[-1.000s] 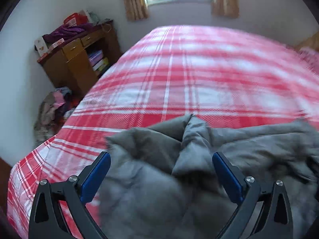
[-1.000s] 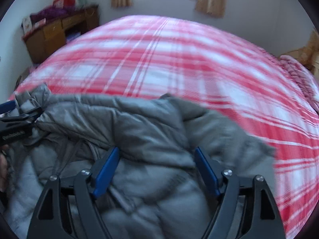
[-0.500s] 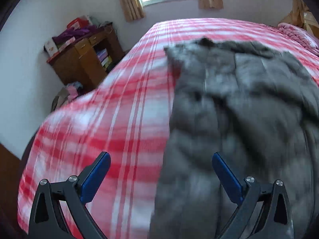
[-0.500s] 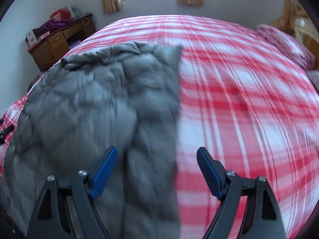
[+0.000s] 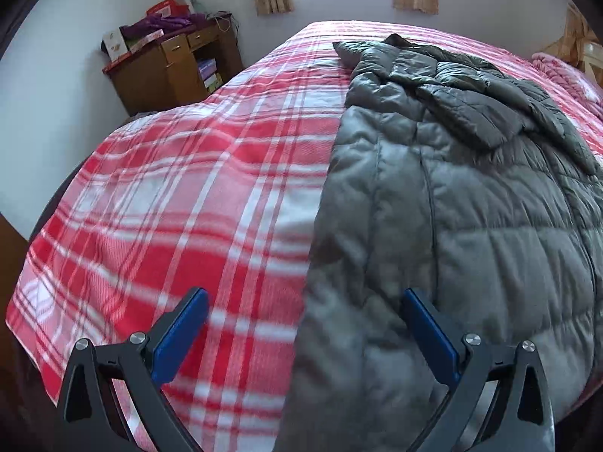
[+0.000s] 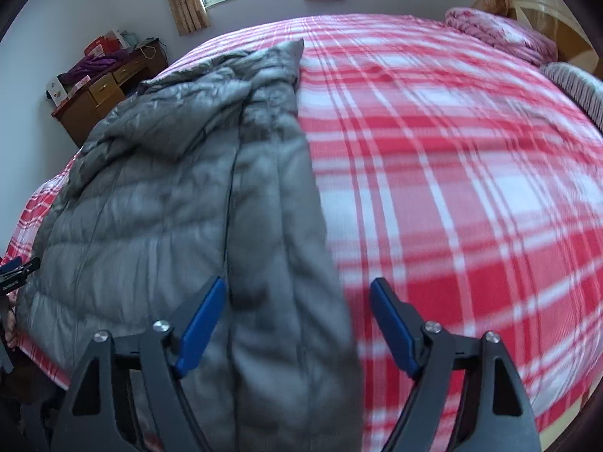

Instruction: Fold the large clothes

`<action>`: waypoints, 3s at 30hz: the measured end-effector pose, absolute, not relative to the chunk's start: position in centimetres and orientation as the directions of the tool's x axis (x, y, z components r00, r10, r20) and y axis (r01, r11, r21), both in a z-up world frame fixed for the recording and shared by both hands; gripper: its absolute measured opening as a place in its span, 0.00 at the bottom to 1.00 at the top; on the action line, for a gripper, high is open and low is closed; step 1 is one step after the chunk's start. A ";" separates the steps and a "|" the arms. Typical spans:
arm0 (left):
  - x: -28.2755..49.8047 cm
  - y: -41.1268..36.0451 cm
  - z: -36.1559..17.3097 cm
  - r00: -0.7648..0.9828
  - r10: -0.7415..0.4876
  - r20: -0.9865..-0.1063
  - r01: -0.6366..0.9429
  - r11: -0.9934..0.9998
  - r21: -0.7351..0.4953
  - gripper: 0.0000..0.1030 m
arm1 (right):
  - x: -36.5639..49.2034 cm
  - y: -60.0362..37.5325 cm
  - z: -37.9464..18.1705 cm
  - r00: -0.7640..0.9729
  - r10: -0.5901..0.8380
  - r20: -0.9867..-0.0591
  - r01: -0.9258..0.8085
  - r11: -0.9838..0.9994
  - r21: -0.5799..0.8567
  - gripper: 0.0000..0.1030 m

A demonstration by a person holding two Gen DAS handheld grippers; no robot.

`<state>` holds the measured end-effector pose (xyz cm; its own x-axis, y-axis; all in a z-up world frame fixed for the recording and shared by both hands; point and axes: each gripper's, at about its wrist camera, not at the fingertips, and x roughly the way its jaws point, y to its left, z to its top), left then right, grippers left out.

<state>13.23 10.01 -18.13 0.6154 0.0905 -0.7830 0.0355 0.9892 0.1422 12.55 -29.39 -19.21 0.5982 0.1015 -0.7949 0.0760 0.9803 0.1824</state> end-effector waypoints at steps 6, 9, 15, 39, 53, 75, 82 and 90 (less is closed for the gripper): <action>10.7 10.2 -18.1 0.627 0.039 -0.778 0.068 0.992 0.104 0.75 | 8.9 -28.8 -19.8 0.606 0.126 -0.785 0.051 0.979 0.196 0.51; 10.7 9.4 -18.4 0.574 -0.090 -0.814 0.149 0.989 -0.005 0.13 | 8.1 -28.5 -19.9 0.604 0.158 -0.781 0.027 0.976 0.218 0.21; 8.5 9.3 -12.6 0.671 -0.172 -0.721 0.209 0.977 -0.039 0.03 | 6.0 -28.1 -16.2 0.695 0.210 -0.688 -0.022 0.962 0.272 0.09; 30.7 8.9 -6.5 0.749 -0.210 -0.628 0.204 0.975 -0.083 0.03 | 21.5 -30.9 -4.2 0.883 0.086 -0.461 0.055 0.957 0.283 0.08; 35.0 10.5 -6.1 0.849 0.209 -0.486 -0.226 0.974 0.024 0.86 | 34.4 -30.8 -12.8 0.783 -0.070 -0.618 0.186 0.974 0.126 0.08; 38.3 -5.8 -12.2 0.847 0.314 -0.429 -0.126 0.903 0.411 0.96 | 37.8 -17.2 -13.9 0.767 -0.150 -0.624 0.063 0.985 -0.160 0.82; 40.4 -6.3 -15.2 0.816 0.274 -0.508 -0.070 0.921 0.384 0.96 | 38.9 -20.1 -16.0 0.741 -0.155 -0.654 0.140 0.987 -0.075 0.82; 41.3 -6.4 -16.5 0.807 0.259 -0.530 -0.048 0.925 0.378 0.96 | 39.5 -20.3 -16.6 0.734 -0.139 -0.665 0.145 0.988 -0.046 0.82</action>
